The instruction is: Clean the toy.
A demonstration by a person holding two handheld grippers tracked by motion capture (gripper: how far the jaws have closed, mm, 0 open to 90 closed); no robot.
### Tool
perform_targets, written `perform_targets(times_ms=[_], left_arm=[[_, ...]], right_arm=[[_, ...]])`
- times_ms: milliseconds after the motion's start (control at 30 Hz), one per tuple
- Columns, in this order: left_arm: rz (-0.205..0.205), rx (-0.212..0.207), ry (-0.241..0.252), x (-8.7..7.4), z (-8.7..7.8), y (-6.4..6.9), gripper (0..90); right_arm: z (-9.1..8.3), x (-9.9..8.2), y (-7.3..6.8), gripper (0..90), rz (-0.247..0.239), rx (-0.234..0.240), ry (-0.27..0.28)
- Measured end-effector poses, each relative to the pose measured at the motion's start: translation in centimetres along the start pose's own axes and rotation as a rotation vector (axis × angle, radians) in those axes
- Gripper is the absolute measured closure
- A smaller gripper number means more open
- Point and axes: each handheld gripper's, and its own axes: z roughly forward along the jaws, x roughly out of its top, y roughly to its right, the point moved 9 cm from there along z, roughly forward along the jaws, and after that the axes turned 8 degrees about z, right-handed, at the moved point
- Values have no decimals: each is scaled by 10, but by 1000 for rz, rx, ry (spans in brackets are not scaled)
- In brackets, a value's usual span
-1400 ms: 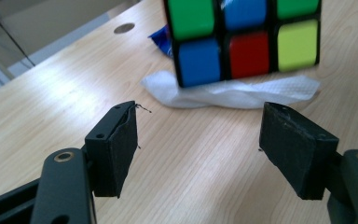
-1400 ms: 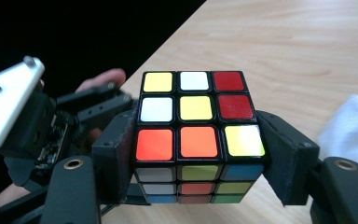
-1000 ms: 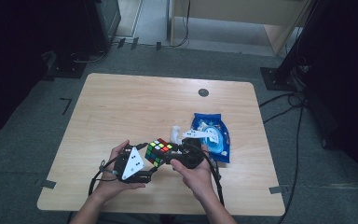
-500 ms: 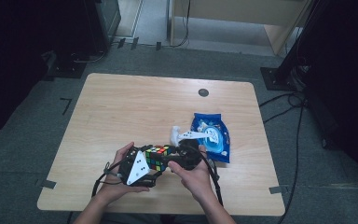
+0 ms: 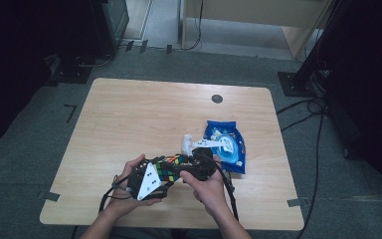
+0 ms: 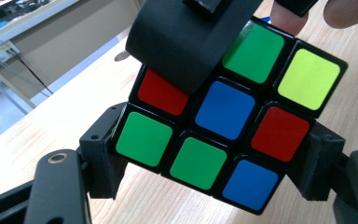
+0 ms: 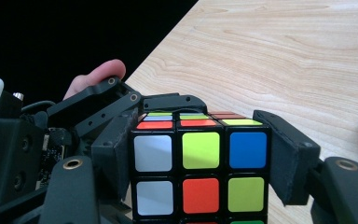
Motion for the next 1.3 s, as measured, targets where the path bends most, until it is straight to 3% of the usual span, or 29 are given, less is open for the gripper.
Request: perform_targets(times_ms=[100,200,233,433,633,800,900,1000,1100,1167,1300], left_arm=[[-33,7,13,0,0,-3,262],[-104,29,46,0,-4,-14,336],[-114,14,49,-2,-5,-16,336],[-117,11,37,-5,-5,-15,337],[-117,32,13,-5,-1,-13,329],[-123,28,-5,-8,1,-12,331],[-124,45,8,-7,-1,-15,337],[-180,38,2,-13,-3,-24,338],[-220,43,-6,-21,-7,-33,338],[-235,45,-5,-23,-8,-36,338],[-237,39,-15,-25,-8,-36,338]], right_arm=[[1,0,0,341,3,4,-6],[4,-5,0,331,1,0,-33],[5,-6,-1,333,3,5,-37],[8,-8,-1,345,27,15,-29],[6,-7,-3,348,-30,-40,7],[4,-7,-5,347,-39,-43,10],[4,-5,-5,343,-61,-10,-1],[-10,10,-4,376,-70,26,82],[-19,17,19,479,-119,-106,135],[-17,12,37,541,-108,-158,116],[-1,-6,77,585,-167,-390,34]])
